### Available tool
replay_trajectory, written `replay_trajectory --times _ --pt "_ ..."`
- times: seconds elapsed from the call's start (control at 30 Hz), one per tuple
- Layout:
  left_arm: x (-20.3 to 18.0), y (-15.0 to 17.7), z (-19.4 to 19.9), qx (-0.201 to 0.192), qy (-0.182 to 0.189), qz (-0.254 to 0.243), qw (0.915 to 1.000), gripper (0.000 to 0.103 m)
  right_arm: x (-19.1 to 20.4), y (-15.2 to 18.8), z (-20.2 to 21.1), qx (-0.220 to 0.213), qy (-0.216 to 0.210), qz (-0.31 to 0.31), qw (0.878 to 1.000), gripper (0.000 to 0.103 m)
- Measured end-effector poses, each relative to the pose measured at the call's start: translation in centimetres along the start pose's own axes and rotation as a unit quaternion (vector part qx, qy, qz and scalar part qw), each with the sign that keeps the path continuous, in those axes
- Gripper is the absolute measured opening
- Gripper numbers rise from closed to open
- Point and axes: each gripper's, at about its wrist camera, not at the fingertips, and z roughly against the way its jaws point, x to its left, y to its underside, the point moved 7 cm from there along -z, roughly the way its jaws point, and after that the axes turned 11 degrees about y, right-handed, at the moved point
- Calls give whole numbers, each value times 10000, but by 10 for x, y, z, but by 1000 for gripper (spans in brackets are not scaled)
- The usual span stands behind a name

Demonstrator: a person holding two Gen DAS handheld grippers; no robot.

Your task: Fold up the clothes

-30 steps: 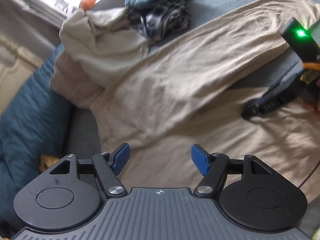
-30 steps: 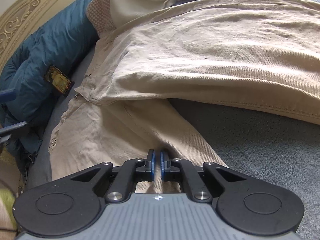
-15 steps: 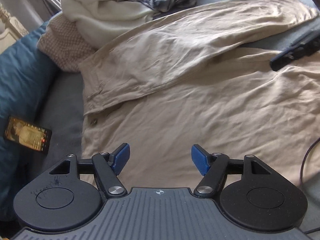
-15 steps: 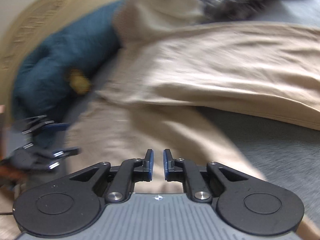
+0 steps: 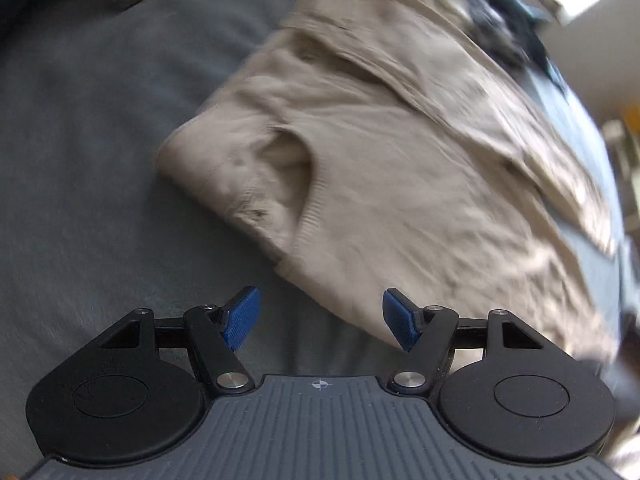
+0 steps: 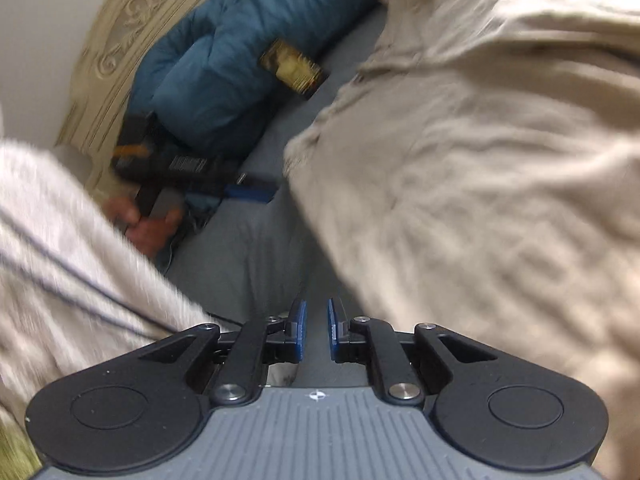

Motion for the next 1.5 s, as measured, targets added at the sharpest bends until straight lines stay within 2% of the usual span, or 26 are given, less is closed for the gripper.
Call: replay_trajectory --times 0.07,0.17,0.2,0.27,0.47,0.53,0.6,0.7,0.73,0.77,0.87,1.03,1.13,1.2,1.3,1.37,1.43,1.5 --pt "10 -7 3 -298 9 313 9991 68 10 4 -5 -160 256 391 9988 13" --pt "19 -14 3 -612 -6 621 9962 68 24 -4 -12 -644 706 1075 9896 17" --pt "21 -15 1 -672 -17 689 9954 68 28 -8 -14 -787 827 1260 9854 21" --pt "25 -17 -3 -790 -40 825 9934 68 33 -13 -21 -962 1032 1581 9773 43" --pt "35 -25 -13 -1036 52 1211 9872 61 39 -15 -51 -834 1287 2277 9616 43" --pt "34 -27 -10 -1085 -28 1140 9875 57 40 -10 -62 -738 1390 2403 9579 43" --pt "33 -28 -7 -1128 -127 1034 9881 52 40 -4 -73 -665 1685 2685 9461 40" --pt "30 -30 -2 -1192 -276 876 9886 39 41 1 -82 -739 1954 3001 9307 38" --pt "29 -31 0 -1213 -325 823 9887 27 41 1 -83 -759 1991 3018 9293 26" --pt "28 -32 2 -1234 -375 770 9887 20 40 0 -82 -766 2030 2986 9294 5" --pt "25 -34 7 -1297 -523 611 9883 12 39 -6 -78 -782 1913 2732 9395 2" --pt "22 -38 14 -1356 -694 356 9877 10 41 -11 -67 -827 1492 2298 9582 1" --pt "33 -34 6 -1239 -841 396 9879 11 40 -6 -71 -638 1320 2165 9652 1" --pt "40 -30 -7 -1082 -887 287 9897 15 40 6 -84 -295 1245 2180 9675 1" --pt "42 -29 -6 -1097 -803 209 9905 28 44 22 -97 57 1116 2221 9686 3" --pt "39 -29 5 -1112 -831 96 9903 43 52 24 -91 33 927 2284 9691 4" --pt "36 -29 23 -1237 -1020 -137 9870 52 52 19 -78 -102 747 2126 9742 5" --pt "30 -28 43 -1464 -1202 -426 9810 53 49 11 -62 -274 588 1845 9807 5"
